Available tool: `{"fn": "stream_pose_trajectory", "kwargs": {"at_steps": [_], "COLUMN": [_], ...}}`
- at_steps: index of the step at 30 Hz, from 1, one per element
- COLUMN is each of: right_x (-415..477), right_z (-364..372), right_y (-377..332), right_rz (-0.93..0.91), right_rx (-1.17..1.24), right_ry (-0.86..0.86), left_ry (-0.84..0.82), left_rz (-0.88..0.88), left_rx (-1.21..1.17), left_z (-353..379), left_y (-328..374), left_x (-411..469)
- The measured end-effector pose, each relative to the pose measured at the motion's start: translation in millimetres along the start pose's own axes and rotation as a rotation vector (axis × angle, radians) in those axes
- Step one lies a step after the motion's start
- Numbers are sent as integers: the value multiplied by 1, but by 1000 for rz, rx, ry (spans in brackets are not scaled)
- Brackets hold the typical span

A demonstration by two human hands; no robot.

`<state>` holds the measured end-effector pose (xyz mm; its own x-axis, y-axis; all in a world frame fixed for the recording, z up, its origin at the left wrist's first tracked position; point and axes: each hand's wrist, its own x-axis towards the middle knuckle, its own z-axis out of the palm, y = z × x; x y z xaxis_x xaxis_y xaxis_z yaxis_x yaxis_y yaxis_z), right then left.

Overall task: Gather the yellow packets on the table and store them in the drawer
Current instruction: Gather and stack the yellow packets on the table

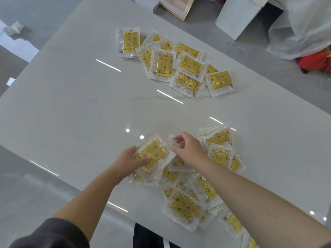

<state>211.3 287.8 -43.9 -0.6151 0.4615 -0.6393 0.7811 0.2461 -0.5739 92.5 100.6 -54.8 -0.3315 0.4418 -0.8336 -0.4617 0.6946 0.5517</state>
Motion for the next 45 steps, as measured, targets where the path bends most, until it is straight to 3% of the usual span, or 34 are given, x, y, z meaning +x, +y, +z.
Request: {"fn": "stream_pose_trajectory", "kwargs": {"at_steps": [3,8,15,20,26,31,37,45], "right_x": [0,0,20,28,32,37,62,93], "right_z": [-8,3,3,-5,-21,-34,-72,-165], "right_y": [14,22,10,0,-6,-13,-14,-2], "right_rz": [-75,-201,-172,-155,-81,95,246,240], "right_rx": [-443,-822,-979,-951,-482,87,446,972], "right_ry": [41,13,66,-6,-182,-339,-38,213], "left_ry": [55,80,89,61,69,-41,120,107], "left_rz": [-13,-37,-2,14,26,18,59,192], "left_rx": [-31,34,26,25,-68,-113,-168,-64], "left_z": [-6,-16,-30,-33,-32,-28,-12,62], "left_y": [-7,-17,-22,-19,-10,8,56,176], "left_x": [2,0,-1,-2,-3,-3,18,72]}}
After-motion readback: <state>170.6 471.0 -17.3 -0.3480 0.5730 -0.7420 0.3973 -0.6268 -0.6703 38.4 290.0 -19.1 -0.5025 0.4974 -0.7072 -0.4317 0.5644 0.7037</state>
